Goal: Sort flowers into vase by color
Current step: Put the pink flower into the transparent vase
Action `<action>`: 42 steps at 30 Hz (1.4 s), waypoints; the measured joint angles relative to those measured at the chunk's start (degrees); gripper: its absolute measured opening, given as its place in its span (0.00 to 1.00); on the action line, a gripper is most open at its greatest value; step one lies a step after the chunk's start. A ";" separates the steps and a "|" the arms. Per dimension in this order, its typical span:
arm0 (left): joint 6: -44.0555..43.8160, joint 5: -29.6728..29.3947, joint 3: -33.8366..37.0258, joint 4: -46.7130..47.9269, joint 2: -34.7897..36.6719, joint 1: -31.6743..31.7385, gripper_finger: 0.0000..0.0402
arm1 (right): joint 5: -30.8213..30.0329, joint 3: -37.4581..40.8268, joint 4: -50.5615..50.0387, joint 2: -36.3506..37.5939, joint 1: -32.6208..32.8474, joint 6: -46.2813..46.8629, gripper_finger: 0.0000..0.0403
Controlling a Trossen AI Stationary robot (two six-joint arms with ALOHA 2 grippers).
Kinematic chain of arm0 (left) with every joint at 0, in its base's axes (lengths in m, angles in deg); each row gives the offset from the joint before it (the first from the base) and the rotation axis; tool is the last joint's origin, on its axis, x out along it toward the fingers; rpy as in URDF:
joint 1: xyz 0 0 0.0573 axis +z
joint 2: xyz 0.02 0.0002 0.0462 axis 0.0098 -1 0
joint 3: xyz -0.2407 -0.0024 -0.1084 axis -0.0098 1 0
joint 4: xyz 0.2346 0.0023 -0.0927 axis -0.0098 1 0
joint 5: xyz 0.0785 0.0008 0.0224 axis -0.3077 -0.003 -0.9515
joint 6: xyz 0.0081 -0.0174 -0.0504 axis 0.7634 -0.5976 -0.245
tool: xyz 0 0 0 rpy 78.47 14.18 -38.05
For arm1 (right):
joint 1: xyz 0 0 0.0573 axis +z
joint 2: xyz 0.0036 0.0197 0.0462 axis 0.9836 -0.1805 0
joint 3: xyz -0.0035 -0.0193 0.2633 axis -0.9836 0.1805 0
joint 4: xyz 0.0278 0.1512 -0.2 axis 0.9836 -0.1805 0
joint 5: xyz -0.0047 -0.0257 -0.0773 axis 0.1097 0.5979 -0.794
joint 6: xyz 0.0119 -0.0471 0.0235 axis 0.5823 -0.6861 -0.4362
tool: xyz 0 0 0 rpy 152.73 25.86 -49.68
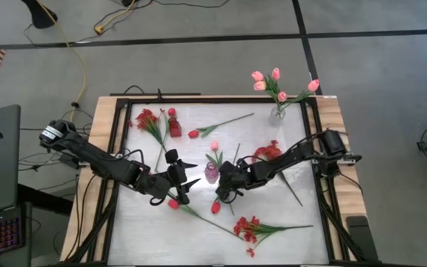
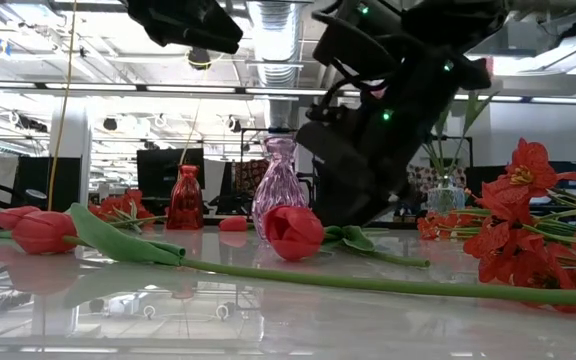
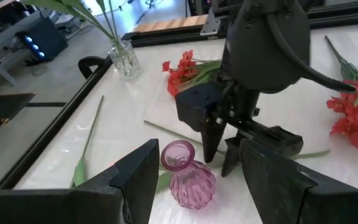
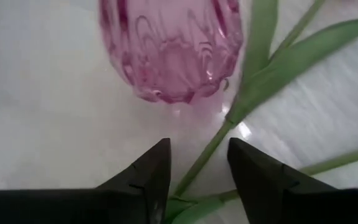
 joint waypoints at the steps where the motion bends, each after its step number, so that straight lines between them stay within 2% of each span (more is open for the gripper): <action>1: 0.21 0.01 0.00 0.03 0.00 0.00 0.53 | -1.11 0.01 -1.30 -0.08 0.11 0.67 0.45; 4: 0.40 -0.07 0.00 -0.08 0.00 0.01 0.53 | -3.78 -0.14 -5.96 -0.13 0.55 3.70 0.36; 7: 0.42 -0.07 0.00 -0.06 0.00 0.00 0.53 | -5.16 -0.10 -10.11 0.36 0.59 5.55 0.23; 11: 0.42 -0.21 0.00 -0.05 0.00 0.00 0.53 | -6.50 0.04 -10.56 0.36 1.05 7.51 0.05; 14: 0.37 -0.61 0.00 -0.06 0.00 0.00 0.53 | -9.65 0.21 -12.63 1.06 1.61 9.16 0.05; 18: 0.13 -0.59 0.00 -0.02 0.00 0.00 0.53 | -10.24 1.45 -17.79 5.27 0.94 9.56 0.05; 24: 0.36 -0.61 0.00 0.24 -0.02 0.00 0.53 | -18.16 9.58 -15.49 17.91 0.47 16.05 0.04; 26: 0.37 -0.60 0.00 0.24 -0.02 0.00 0.53 | -19.63 15.49 -7.27 22.23 0.47 18.10 0.04; 29: 0.40 -0.59 0.00 0.22 -0.02 0.00 0.53 | -22.24 26.33 16.27 28.22 1.28 17.13 0.04; 32: 0.42 -0.60 0.00 0.21 -0.02 0.00 0.53 | -24.38 37.22 45.41 29.95 2.50 9.60 0.04; 35: 0.42 -0.59 0.00 0.16 -0.02 0.00 0.53 | -26.53 43.89 69.53 29.31 3.78 -0.66 0.04; 38: 0.42 -0.59 0.00 -0.21 -0.02 0.00 0.53 | -27.42 46.03 82.84 27.61 5.38 -11.64 0.05; 42: 0.42 -0.59 0.00 -0.92 -0.02 0.00 0.53 | -27.04 44.03 90.43 26.26 7.53 -25.04 0.05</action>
